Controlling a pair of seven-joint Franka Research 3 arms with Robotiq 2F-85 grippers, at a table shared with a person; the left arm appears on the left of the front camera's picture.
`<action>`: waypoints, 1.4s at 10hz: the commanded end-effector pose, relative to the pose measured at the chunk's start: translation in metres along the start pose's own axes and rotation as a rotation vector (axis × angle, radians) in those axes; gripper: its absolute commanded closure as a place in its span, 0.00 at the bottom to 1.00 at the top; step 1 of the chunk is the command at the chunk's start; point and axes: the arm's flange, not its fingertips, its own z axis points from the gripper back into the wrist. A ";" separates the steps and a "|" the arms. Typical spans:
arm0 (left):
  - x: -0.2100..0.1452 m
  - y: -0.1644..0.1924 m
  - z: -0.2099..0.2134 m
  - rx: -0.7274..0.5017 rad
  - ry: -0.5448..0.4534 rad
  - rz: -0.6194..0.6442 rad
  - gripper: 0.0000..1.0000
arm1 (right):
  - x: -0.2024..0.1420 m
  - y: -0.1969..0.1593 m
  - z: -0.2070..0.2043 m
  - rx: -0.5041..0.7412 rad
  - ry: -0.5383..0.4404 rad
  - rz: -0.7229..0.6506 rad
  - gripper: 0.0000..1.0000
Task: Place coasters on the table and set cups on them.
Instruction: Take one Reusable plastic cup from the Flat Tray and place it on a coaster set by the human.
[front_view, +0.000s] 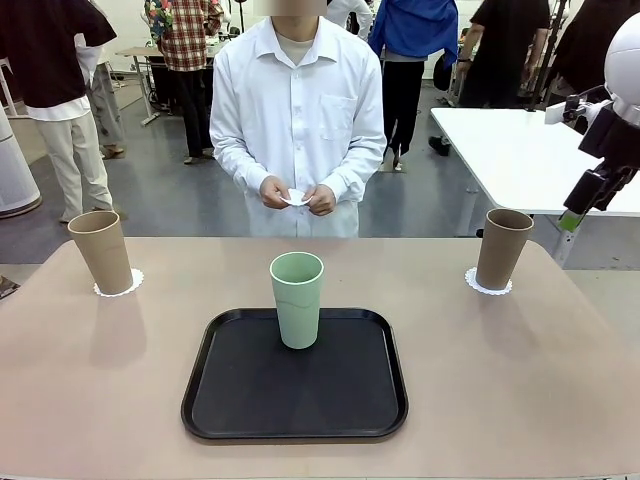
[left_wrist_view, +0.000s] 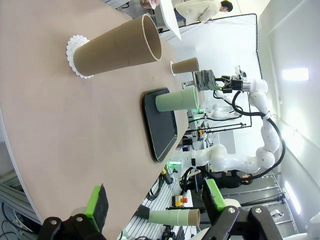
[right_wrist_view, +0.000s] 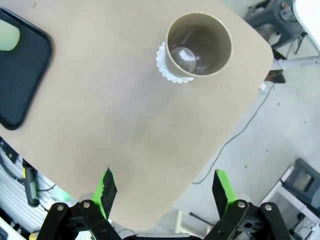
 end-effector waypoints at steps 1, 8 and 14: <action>-0.002 -0.002 0.002 -0.006 -0.003 -0.005 0.00 | 0.001 0.000 -0.003 -0.004 0.009 0.020 0.00; -0.002 -0.002 0.002 -0.006 -0.003 -0.005 0.00 | 0.001 0.000 -0.003 -0.004 0.009 0.020 0.00; -0.002 -0.002 0.002 -0.006 -0.003 -0.005 0.00 | -0.065 -0.012 -0.021 0.173 0.014 -0.411 0.00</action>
